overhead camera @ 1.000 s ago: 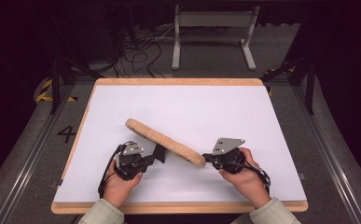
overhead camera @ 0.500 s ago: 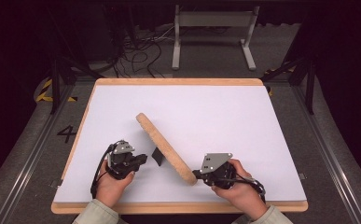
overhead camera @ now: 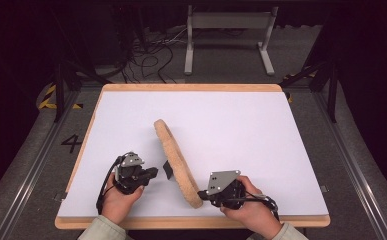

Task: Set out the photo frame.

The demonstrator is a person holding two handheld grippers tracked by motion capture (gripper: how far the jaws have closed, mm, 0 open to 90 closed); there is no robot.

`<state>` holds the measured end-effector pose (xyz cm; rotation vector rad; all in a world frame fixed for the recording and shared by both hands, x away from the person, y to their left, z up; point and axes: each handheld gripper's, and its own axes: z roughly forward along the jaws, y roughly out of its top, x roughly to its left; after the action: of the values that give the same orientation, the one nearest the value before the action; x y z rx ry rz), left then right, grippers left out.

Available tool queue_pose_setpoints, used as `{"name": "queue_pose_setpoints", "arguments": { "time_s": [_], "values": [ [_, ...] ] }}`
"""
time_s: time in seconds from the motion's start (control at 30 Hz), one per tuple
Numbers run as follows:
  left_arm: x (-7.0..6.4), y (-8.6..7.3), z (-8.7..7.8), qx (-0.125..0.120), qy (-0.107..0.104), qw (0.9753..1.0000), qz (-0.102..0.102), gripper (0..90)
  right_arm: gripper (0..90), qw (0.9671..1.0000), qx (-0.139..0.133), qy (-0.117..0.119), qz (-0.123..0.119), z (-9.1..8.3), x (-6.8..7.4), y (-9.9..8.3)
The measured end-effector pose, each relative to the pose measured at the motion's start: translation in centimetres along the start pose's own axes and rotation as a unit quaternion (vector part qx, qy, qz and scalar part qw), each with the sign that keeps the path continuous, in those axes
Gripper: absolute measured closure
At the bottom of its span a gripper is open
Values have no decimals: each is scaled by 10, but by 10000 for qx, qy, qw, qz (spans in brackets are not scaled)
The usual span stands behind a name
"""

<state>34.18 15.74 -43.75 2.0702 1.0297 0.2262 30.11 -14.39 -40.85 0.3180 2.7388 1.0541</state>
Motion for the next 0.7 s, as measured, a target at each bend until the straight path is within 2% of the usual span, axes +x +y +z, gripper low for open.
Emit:
{"name": "queue_pose_setpoints", "arguments": {
  "time_s": [0.07, 0.13, 0.2, 0.27, 0.33, 0.43, 0.5, 0.7],
  "values": [
    [1, -1, 0, -11, -27, 10000, -26, 849, 900, 9997, -166, 109, 144, -13, -6, -3],
    [1, -1, 1, -12, -44, 10000, -36, 849, 900, 9995, -221, 152, 178, -16, -6, -4],
    [1, 0, 1, 11, -51, 10000, -3, 847, 900, 9986, -362, 293, 239, -24, -7, -5],
    [0, 0, 1, 4, -57, 10000, 12, 846, 900, 9963, -543, 608, 272, -30, -6, -4],
    [0, 1, 2, 1, -65, 10000, 18, 845, 900, 9943, -642, 821, 240, -32, -2, -2],
    [0, 1, 3, 9, -83, 10000, 50, 844, 900, 9922, -691, 1024, 136, -29, 2, 1],
    [-1, 1, 3, 27, -115, 9999, -9, 843, 900, 9914, -667, 1121, 140, -24, 5, 3],
    [0, 1, 2, 18, -73, 10000, 55, 843, 900, 9929, -546, 1056, 70, -9, 7, 7]
  ]
}}
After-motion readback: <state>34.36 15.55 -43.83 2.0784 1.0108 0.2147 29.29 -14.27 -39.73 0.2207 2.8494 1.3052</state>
